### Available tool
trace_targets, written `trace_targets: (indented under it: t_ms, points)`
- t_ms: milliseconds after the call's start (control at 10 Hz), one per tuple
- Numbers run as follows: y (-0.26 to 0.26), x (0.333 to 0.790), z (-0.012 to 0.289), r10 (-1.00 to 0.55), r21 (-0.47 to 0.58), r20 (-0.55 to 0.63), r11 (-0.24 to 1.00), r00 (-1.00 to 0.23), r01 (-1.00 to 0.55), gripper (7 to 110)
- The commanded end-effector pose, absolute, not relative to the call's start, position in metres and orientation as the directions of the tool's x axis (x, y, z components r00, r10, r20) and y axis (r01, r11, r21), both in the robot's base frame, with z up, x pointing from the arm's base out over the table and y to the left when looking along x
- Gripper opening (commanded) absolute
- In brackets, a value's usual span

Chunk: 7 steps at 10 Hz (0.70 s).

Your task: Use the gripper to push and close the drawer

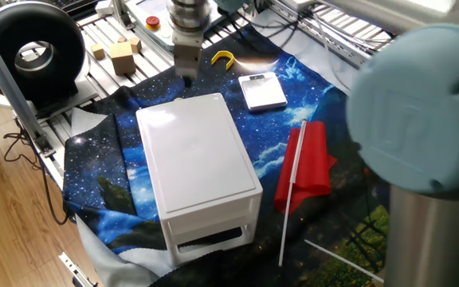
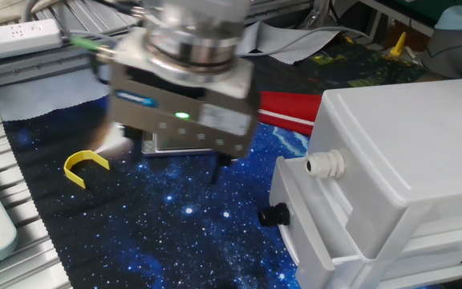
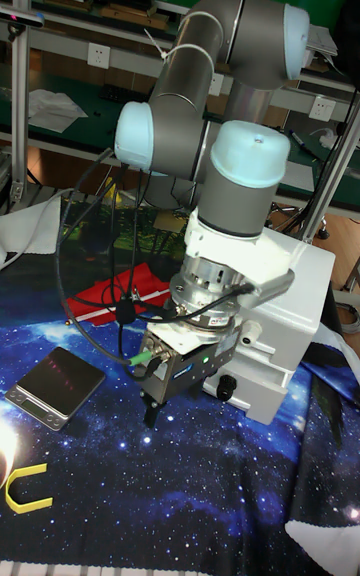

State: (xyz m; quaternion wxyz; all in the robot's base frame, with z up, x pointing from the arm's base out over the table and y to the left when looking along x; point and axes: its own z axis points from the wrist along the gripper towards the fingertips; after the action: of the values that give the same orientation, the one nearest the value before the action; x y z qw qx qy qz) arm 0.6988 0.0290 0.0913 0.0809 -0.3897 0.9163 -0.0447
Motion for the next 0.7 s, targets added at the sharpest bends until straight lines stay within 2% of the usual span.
trace_targets:
  t_ms: [0, 200, 300, 400, 600]
  points:
    - [0.039, 0.703, 0.078, -0.728, -0.131, -0.196, 0.683, -0.657, -0.719, 7]
    - [0.042, 0.720, 0.060, -0.741, -0.130, -0.215, 0.667, -0.636, -0.734, 7]
    - [0.044, 0.714, 0.052, -0.760, -0.086, -0.197, 0.642, -0.619, -0.762, 7]
    - [0.060, 0.687, 0.050, -0.759, 0.041, -0.180, 0.629, -0.625, -0.776, 7]
    - [0.053, 0.649, 0.061, -0.818, 0.188, -0.100, 0.544, -0.566, -0.818, 7]
